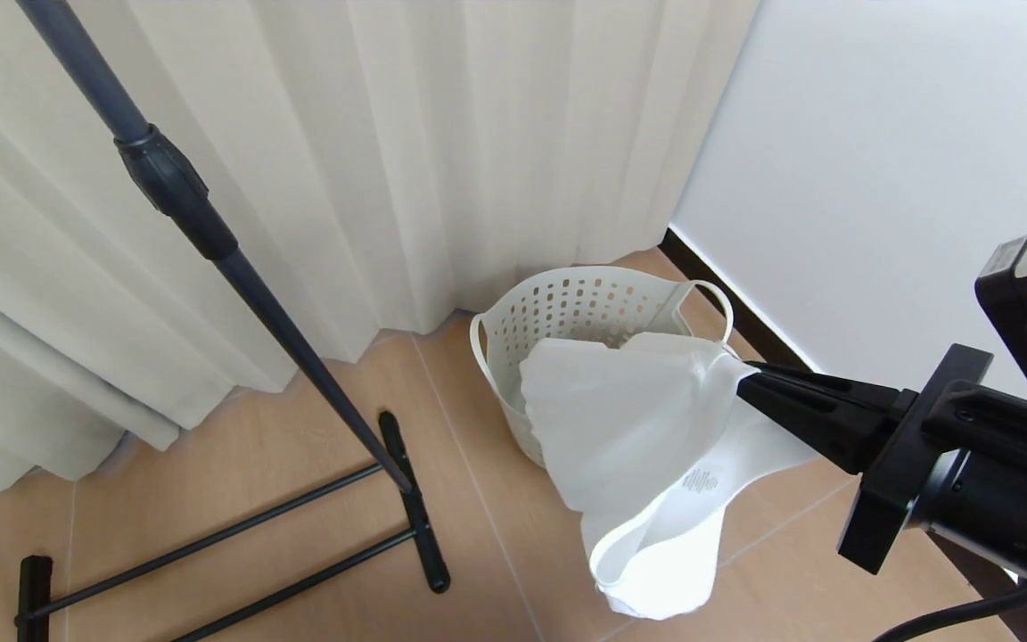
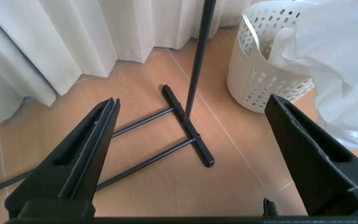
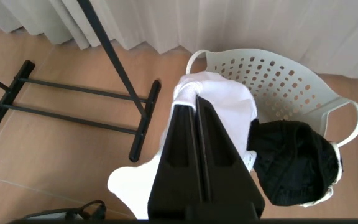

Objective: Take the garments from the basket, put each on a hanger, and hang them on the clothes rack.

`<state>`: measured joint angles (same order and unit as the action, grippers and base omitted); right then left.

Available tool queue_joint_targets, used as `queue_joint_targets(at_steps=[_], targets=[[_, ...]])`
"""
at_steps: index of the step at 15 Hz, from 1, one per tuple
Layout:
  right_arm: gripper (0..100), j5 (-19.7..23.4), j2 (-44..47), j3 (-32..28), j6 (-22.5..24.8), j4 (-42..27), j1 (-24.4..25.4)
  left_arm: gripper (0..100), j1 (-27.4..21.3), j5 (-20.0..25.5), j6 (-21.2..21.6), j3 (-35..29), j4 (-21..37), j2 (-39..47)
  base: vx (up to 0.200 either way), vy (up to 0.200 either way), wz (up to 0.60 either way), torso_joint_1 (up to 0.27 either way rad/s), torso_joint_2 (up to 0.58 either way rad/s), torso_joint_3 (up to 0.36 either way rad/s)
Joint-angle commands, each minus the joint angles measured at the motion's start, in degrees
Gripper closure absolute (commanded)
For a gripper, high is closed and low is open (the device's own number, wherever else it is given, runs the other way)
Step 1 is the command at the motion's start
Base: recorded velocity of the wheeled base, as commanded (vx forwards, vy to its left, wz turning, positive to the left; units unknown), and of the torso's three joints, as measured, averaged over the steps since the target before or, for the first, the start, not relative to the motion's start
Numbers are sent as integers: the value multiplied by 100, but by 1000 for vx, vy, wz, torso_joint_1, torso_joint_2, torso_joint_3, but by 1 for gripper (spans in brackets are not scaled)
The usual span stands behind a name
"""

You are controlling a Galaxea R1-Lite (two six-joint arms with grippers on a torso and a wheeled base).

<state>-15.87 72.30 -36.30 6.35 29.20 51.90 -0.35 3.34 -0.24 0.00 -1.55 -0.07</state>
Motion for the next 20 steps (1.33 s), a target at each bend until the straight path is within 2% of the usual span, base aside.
queue_joint_targets(at_steps=[1,8,13,20], targets=[[100,5,-6,9,-2,7,-4,0,0,0,-2,0,-3,7,0,0,0,2,2,193],[100,-12,170,-17,6,-2,-171,0,0,0,-2,0,-3,7,0,0,0,-1,-3,196],[100,-12,267,-8,15,7,-171,0,0,0,-2,0,-3,7,0,0,0,54,-351,-98],[100,-12,293,9,15,7,-171,0,0,0,-2,0,-3,7,0,0,0,131,-470,-145]])
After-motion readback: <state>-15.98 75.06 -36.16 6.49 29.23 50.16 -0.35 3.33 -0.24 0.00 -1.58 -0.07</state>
